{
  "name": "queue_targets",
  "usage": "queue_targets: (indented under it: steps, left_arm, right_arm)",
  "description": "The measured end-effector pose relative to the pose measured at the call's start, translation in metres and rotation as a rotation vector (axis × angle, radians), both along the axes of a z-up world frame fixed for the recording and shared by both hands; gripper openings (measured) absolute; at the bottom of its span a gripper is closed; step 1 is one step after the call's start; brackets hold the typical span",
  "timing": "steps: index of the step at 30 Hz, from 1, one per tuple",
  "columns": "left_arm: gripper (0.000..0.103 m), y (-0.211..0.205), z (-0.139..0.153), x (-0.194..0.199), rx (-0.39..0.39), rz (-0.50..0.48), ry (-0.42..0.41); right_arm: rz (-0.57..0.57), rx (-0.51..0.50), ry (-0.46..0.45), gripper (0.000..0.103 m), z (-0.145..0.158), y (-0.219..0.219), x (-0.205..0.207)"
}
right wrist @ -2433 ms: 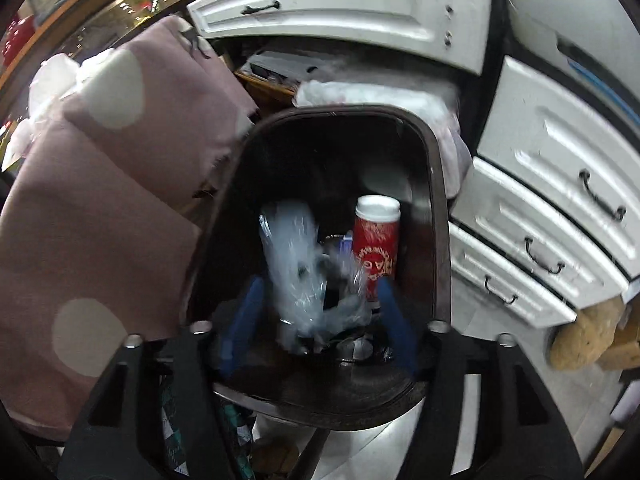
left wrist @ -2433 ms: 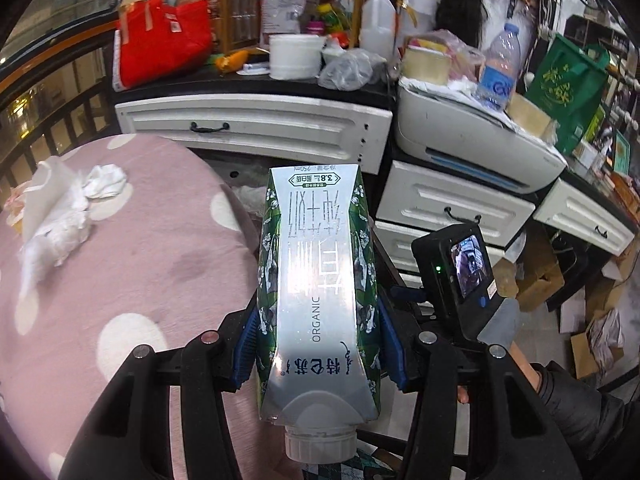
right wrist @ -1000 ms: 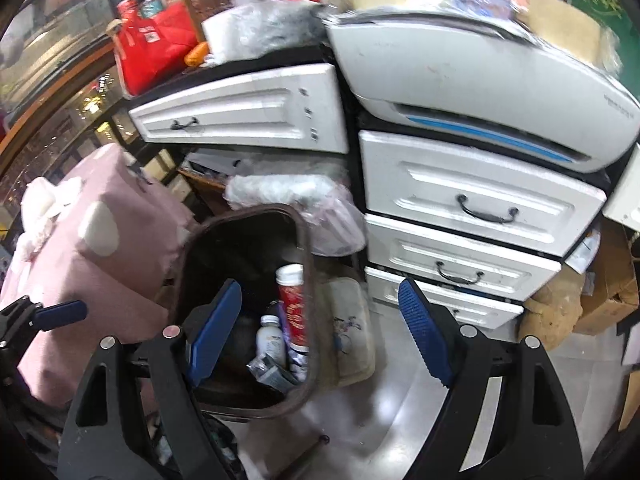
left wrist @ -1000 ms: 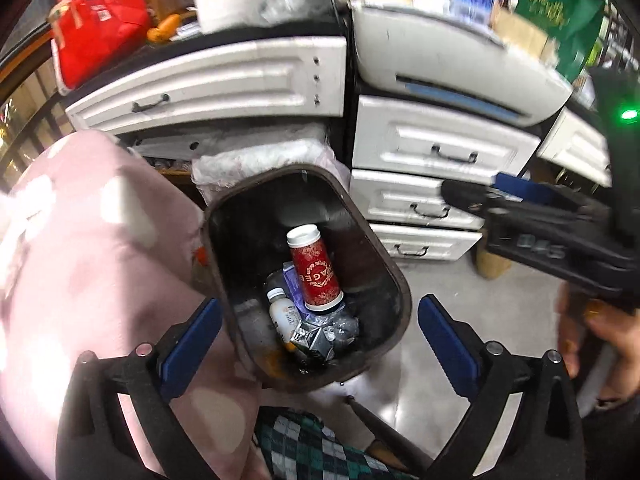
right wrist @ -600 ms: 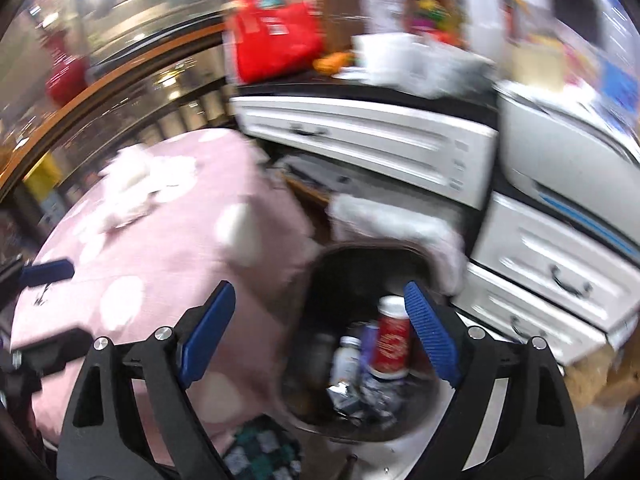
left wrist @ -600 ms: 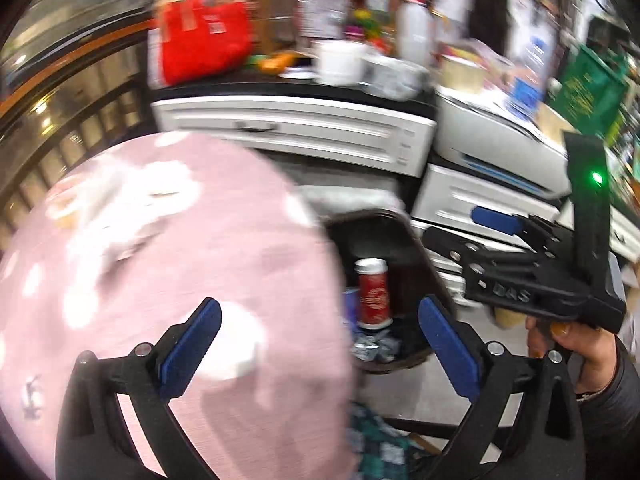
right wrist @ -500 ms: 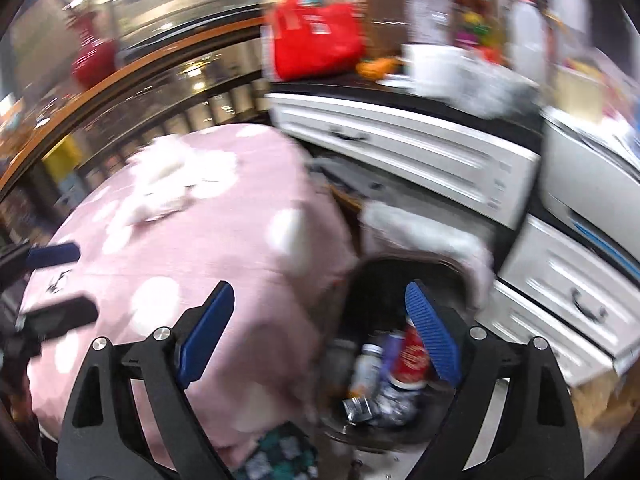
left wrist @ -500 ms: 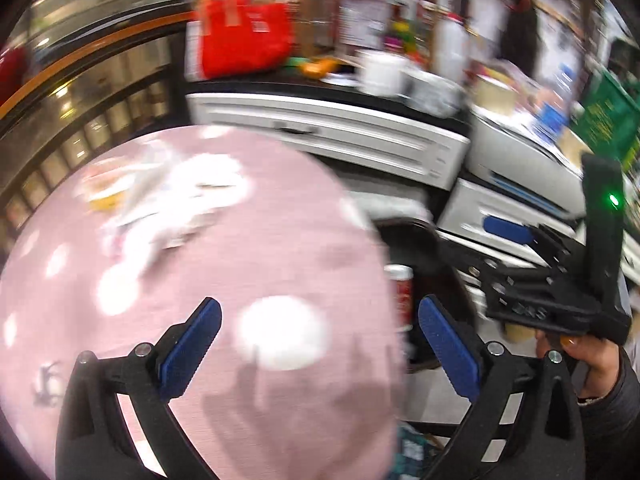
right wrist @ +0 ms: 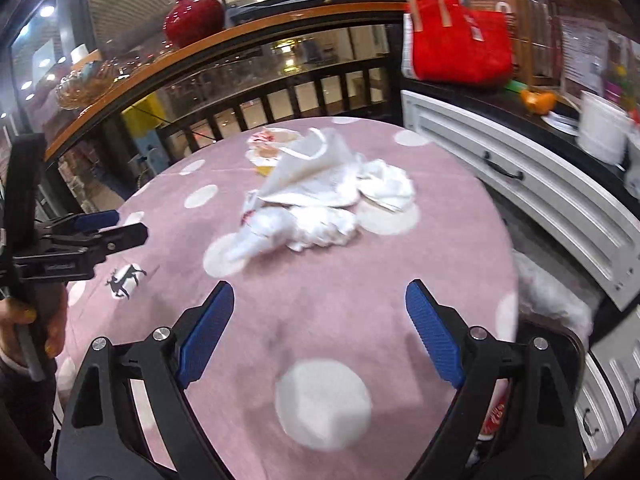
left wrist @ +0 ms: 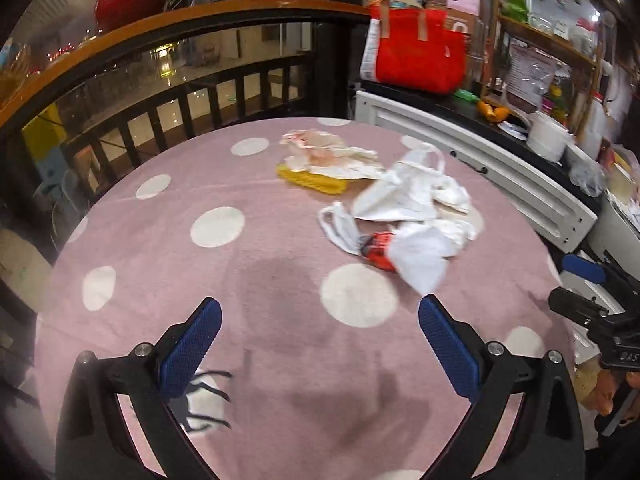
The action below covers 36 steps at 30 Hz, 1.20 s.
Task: Collect trash
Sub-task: 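Move the right gripper to the table and grasp the red-and-white plastic bag, then grasp the white tissue bundle with the left gripper while the right holds the bag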
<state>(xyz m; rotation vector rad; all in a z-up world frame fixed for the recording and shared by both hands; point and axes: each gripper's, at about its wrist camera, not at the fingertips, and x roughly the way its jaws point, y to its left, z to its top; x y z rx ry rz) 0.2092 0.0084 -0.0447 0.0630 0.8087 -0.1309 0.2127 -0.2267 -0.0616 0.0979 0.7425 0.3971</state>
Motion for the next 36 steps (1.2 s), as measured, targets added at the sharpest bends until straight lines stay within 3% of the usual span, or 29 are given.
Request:
queue_targets:
  steps: [4, 12, 17, 18, 19, 20, 22, 26, 30, 36]
  left_arm:
    - [0.097, 0.015, -0.011, 0.020, -0.019, 0.010, 0.047]
    - [0.097, 0.026, -0.023, 0.041, -0.024, 0.027, 0.075]
    - [0.097, 0.036, -0.029, 0.049, -0.034, 0.045, 0.094]
    - [0.097, 0.036, -0.030, 0.049, -0.033, 0.048, 0.098]
    - [0.097, 0.037, -0.031, 0.050, -0.030, 0.050, 0.101]
    - [0.097, 0.037, -0.033, 0.050, -0.030, 0.050, 0.104]
    - [0.097, 0.036, -0.036, 0.051, -0.037, 0.045, 0.112]
    - [0.097, 0.026, -0.038, 0.051, -0.062, 0.015, 0.119]
    - [0.097, -0.001, -0.037, 0.049, -0.073, -0.059, 0.111]
    - [0.097, -0.051, -0.039, 0.059, -0.076, -0.168, 0.108]
  right_arm:
    - [0.060, -0.019, 0.028, 0.087, -0.005, 0.030, 0.028]
    - [0.155, -0.157, 0.025, 0.085, -0.020, 0.090, 0.068]
    - [0.173, -0.314, -0.003, 0.058, -0.034, 0.116, 0.077]
    - [0.179, -0.335, -0.001, 0.050, -0.037, 0.117, 0.077]
    - [0.184, -0.332, 0.002, 0.029, -0.039, 0.117, 0.077]
    - [0.193, -0.312, 0.005, 0.017, -0.039, 0.114, 0.075]
    - [0.207, -0.273, -0.017, 0.012, -0.031, 0.107, 0.066]
    - [0.190, -0.214, -0.069, 0.010, -0.007, 0.083, 0.043]
    - [0.090, -0.176, -0.097, 0.011, 0.014, 0.034, 0.021]
    - [-0.075, -0.151, -0.076, 0.011, 0.019, -0.034, 0.007]
